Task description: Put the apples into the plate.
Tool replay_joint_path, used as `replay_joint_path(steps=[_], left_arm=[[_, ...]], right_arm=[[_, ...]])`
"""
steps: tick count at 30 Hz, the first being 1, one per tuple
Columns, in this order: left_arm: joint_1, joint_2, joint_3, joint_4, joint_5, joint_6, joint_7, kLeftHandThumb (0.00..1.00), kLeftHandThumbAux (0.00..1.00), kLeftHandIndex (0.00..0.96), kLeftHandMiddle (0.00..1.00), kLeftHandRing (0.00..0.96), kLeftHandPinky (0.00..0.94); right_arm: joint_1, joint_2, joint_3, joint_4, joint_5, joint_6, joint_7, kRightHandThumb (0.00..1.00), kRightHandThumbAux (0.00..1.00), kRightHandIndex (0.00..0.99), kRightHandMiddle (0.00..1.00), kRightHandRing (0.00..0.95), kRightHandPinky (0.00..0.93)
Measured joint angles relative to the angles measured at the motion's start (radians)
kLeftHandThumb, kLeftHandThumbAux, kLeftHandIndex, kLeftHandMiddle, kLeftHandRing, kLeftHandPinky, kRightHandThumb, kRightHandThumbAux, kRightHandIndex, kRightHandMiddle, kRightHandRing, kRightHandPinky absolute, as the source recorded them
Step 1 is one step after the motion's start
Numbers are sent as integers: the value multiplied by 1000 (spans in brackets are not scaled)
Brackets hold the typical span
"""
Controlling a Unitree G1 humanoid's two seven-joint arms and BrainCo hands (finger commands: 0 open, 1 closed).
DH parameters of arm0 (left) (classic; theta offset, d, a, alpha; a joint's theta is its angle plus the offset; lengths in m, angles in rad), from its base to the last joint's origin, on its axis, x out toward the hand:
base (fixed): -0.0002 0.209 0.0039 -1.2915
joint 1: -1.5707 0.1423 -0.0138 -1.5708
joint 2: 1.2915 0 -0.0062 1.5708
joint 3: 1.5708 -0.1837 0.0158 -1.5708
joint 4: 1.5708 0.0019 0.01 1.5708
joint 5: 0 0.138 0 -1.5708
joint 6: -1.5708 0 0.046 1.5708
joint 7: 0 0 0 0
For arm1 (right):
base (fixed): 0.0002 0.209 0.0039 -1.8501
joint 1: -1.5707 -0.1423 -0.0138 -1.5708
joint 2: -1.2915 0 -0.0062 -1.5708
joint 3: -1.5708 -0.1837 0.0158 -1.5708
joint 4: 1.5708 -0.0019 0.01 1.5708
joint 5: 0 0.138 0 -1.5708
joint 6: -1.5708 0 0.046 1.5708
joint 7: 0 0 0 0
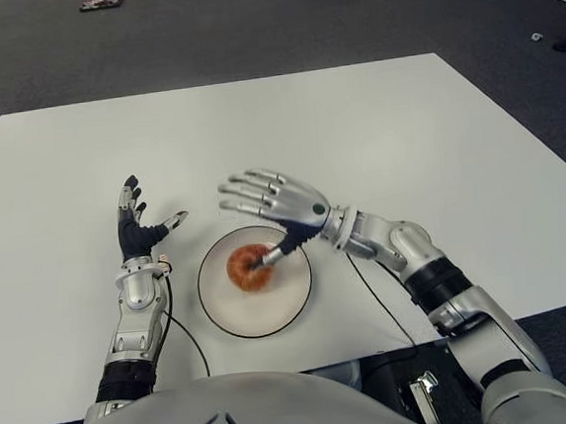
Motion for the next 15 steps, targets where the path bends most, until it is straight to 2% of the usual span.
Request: replay_joint_path(steps=[4,10,15], left_arm=[[-2,1,1,13,0,-9,0,0,575,0,0,0,5],[-5,1,4,17,-7,-27,0,0,576,0,0,0,2],[-5,1,4,20,-9,-37,0,0,573,0,0,0,1]], right_arm=[[-61,37,-32,69,61,34,-3,150,234,0,0,0,0],[-144,104,-92,213,184,88,-12,148,240,0,0,0,0],[-172,155,-146,270,366,106,80,123,236,0,0,0,0]])
